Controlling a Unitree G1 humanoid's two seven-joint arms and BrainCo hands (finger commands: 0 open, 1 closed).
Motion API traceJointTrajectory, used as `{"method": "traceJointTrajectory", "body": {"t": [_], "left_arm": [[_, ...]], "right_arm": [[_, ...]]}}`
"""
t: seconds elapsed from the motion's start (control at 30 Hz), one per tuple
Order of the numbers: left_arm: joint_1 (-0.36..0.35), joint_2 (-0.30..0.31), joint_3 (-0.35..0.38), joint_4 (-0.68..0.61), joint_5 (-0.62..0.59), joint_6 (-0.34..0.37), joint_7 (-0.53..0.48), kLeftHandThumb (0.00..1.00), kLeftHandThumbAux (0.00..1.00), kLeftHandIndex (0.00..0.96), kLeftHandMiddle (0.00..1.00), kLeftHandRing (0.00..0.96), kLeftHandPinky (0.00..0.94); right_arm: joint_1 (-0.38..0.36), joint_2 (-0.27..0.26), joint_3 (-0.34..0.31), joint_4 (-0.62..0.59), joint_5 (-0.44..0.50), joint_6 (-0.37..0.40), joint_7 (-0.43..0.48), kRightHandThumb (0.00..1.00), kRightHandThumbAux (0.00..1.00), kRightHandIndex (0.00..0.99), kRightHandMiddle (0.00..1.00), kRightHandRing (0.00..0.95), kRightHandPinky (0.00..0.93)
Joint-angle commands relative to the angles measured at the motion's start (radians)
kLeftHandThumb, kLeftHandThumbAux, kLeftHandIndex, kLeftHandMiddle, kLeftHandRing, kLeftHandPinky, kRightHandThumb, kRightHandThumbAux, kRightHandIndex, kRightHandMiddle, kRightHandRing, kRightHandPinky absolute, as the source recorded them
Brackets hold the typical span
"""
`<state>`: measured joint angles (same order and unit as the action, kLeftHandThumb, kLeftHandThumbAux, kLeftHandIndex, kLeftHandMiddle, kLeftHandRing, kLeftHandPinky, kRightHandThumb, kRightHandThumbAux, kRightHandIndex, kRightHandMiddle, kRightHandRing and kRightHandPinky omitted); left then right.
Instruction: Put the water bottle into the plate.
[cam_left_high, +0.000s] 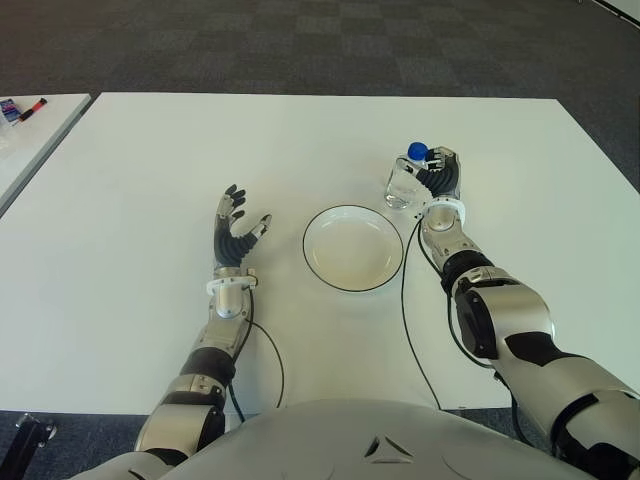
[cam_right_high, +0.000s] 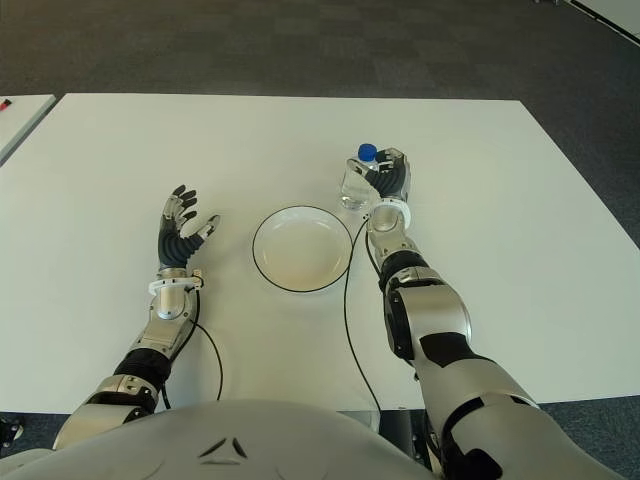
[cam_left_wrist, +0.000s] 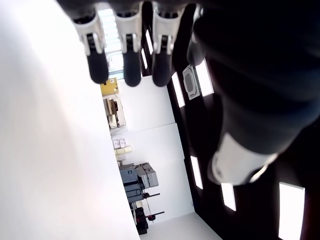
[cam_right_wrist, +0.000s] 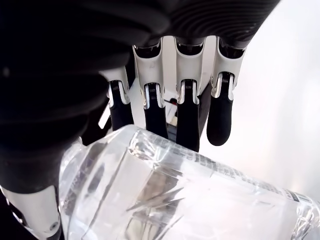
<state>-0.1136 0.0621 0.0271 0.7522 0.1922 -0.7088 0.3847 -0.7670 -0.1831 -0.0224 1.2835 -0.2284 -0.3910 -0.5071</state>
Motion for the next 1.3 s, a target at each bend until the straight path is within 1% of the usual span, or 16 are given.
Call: {"method": "traceJointTrajectory", "body": {"t": [0.03,0.53,0.97,1.07,1.3], "left_arm": [[0.020,-0.011,0.003,0.032,-0.008,-0.006,-0.007,0.214,0.789,0.116,0.189,0.185,0.207],[0.013,-0.008,0.001,0.044,-0.015,-0.002,-0.014,0.210,0.785,0.115,0.185,0.183,0.208],[0.006,-0.009,0.002,0.059,-0.031,-0.019,-0.028,0.214,0.789,0.118,0.183,0.181,0.205],[0.006,-0.009,0.002,0.061,-0.033,-0.023,-0.031,0.216,0.790,0.119,0.187,0.188,0.222],[0.003,-0.004,-0.004,0.065,-0.023,-0.018,-0.033,0.203,0.773,0.121,0.195,0.197,0.222]], "right_arm": [[-0.001,0.004,-0.010,-0.009,0.014,-0.027,0.006,0.713,0.715,0.425,0.457,0.454,0.441],[-0.010,0.002,0.003,-0.042,0.000,-0.061,-0.008,0.711,0.717,0.426,0.453,0.448,0.438],[-0.010,0.004,0.011,-0.066,-0.009,-0.090,-0.029,0.710,0.717,0.426,0.457,0.456,0.447],[-0.010,0.003,0.015,-0.073,-0.013,-0.095,-0.034,0.709,0.718,0.426,0.458,0.455,0.443],[-0.008,0.001,0.011,-0.084,-0.006,-0.110,-0.022,0.709,0.718,0.425,0.447,0.443,0.431]]}}
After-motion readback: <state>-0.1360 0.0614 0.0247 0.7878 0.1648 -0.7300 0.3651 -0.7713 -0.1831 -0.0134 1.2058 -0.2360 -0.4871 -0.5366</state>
